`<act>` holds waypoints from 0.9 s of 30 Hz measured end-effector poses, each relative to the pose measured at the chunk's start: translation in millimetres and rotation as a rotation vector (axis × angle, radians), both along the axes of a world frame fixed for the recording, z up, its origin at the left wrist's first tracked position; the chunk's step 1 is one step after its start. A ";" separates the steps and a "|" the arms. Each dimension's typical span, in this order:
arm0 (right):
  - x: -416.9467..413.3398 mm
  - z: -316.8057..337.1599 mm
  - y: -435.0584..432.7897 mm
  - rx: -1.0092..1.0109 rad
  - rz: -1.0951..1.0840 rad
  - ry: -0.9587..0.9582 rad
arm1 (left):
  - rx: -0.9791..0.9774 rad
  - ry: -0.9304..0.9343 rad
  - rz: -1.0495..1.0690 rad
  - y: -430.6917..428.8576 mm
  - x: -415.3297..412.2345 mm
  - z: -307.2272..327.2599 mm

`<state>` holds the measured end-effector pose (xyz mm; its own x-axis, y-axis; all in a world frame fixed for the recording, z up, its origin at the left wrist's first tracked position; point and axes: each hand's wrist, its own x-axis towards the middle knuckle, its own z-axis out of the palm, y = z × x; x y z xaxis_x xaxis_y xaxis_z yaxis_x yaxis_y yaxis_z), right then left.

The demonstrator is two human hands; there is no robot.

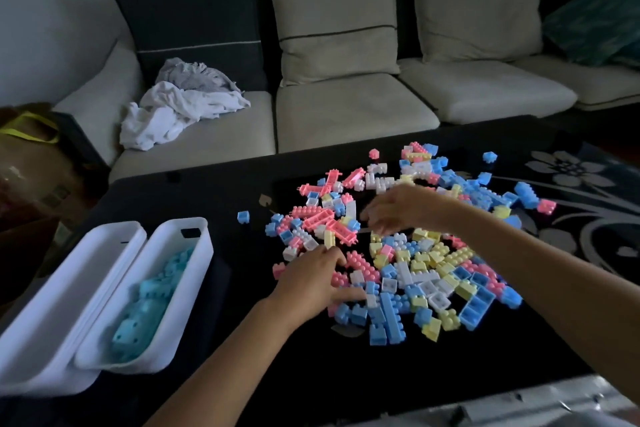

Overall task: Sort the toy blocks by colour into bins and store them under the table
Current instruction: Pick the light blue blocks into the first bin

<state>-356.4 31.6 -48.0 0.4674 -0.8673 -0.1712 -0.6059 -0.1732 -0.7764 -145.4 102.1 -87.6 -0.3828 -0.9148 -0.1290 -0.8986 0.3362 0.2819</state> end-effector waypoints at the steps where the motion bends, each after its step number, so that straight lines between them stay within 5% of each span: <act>1: -4.8 -2.6 14.6 0.146 0.075 -0.010 | -0.018 0.035 0.029 0.1 -3.5 -2.9; 4: -16.0 -11.2 41.4 0.524 0.164 -0.100 | -0.111 0.022 0.094 -8.4 -16.6 -12.1; 12: -40.0 -23.9 51.6 0.741 -0.110 -0.441 | -0.103 0.046 0.235 -37.6 -30.2 -2.0; 17: -48.4 -28.3 44.1 0.472 -0.353 -0.473 | 0.034 0.605 0.415 -25.1 -35.5 7.5; 21: -21.4 -22.8 64.2 -0.106 -0.426 -0.219 | 0.717 1.332 0.612 -6.3 -33.4 20.9; 24: 7.8 -17.6 87.4 -0.438 -0.373 -0.116 | 0.962 1.444 0.612 2.7 -33.3 27.4; 27: 20.7 -19.3 97.3 -0.553 -0.314 -0.060 | 0.908 1.428 0.560 4.9 -35.3 30.6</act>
<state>-335.7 128.9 -67.2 0.1716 -0.9171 0.3597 -0.6512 -0.3796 -0.6571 -180.7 107.0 -57.0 -0.3367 -0.7999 -0.4967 0.2451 -0.5838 0.7740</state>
